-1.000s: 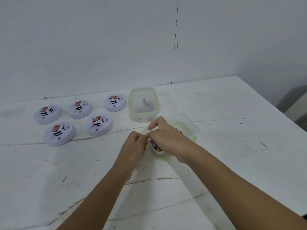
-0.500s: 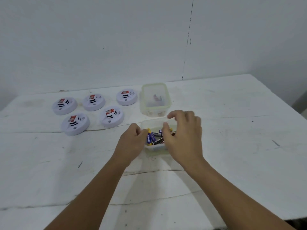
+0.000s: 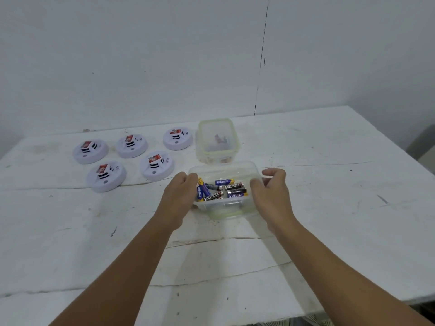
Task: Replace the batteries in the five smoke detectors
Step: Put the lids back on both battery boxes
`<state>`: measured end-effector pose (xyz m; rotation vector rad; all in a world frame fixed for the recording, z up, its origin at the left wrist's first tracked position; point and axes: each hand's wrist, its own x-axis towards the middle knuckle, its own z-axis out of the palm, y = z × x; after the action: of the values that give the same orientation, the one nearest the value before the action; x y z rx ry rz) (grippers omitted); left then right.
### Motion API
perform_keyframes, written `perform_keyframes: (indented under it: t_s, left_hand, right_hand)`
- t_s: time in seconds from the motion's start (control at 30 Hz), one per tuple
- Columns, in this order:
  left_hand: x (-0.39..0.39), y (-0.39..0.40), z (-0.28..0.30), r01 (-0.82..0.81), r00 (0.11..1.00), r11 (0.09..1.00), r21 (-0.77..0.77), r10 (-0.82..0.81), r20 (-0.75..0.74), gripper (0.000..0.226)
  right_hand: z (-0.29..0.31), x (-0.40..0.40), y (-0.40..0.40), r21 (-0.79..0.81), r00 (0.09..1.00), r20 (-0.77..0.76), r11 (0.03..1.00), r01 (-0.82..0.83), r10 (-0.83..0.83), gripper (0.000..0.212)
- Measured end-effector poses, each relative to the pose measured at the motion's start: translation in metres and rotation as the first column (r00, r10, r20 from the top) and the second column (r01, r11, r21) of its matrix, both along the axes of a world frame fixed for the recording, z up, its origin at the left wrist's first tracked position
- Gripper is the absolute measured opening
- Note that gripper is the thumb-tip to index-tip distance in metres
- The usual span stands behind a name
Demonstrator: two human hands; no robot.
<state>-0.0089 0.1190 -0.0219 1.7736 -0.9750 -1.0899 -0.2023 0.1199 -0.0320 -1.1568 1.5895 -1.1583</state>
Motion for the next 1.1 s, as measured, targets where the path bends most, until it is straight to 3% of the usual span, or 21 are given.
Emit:
perform_keyframes:
  t_s: [0.17, 0.37, 0.47, 0.63, 0.77, 0.83, 0.93, 1.03, 1.1]
  left_hand:
    - [0.019, 0.008, 0.002, 0.005, 0.999, 1.0, -0.019, -0.004, 0.046, 0.014]
    - [0.067, 0.031, 0.009, -0.154, 0.981, 0.988, 0.006, 0.152, 0.118, 0.029]
    - [0.091, 0.048, 0.007, -0.207, 0.968, 0.978, 0.009, 0.203, 0.144, 0.026]
    - [0.117, 0.069, -0.002, -0.256, 0.949, 0.967, 0.009, 0.249, 0.191, 0.044]
    - [0.121, 0.078, -0.01, -0.204, 0.912, 0.978, 0.036, 0.177, 0.371, 0.027]
    - [0.126, 0.079, -0.011, -0.159, 0.874, 0.986, 0.057, 0.114, 0.473, 0.029]
    - [0.13, 0.075, -0.004, -0.129, 0.724, 0.987, 0.094, 0.029, 0.689, 0.03]
    - [0.121, 0.069, 0.012, -0.158, 0.584, 0.986, -0.061, 0.143, 0.799, 0.049]
    - [0.106, 0.064, 0.028, -0.099, 0.562, 0.981, -0.167, 0.194, 0.804, 0.053]
  right_hand:
    - [0.005, 0.017, 0.003, -0.017, 0.999, -0.003, 0.998, -0.053, 0.053, 0.013]
    - [0.013, 0.055, 0.01, -0.069, 0.968, -0.053, 0.966, -0.248, 0.245, 0.009]
    - [0.009, 0.078, 0.015, -0.091, 0.935, -0.122, 0.934, -0.346, 0.334, 0.007]
    - [-0.009, 0.102, 0.018, -0.059, 0.861, -0.286, 0.889, -0.455, 0.421, 0.011]
    - [-0.023, 0.11, 0.017, 0.002, 0.784, -0.455, 0.881, -0.474, 0.423, 0.02]
    - [-0.022, 0.11, 0.017, -0.022, 0.779, -0.475, 0.879, -0.476, 0.409, 0.025]
    - [-0.018, 0.105, 0.018, -0.051, 0.755, -0.525, 0.871, -0.489, 0.393, 0.033]
    - [-0.009, 0.09, 0.014, -0.069, 0.752, -0.527, 0.862, -0.503, 0.397, 0.023]
    - [-0.002, 0.076, 0.009, -0.033, 0.721, -0.546, 0.849, -0.527, 0.426, 0.023]
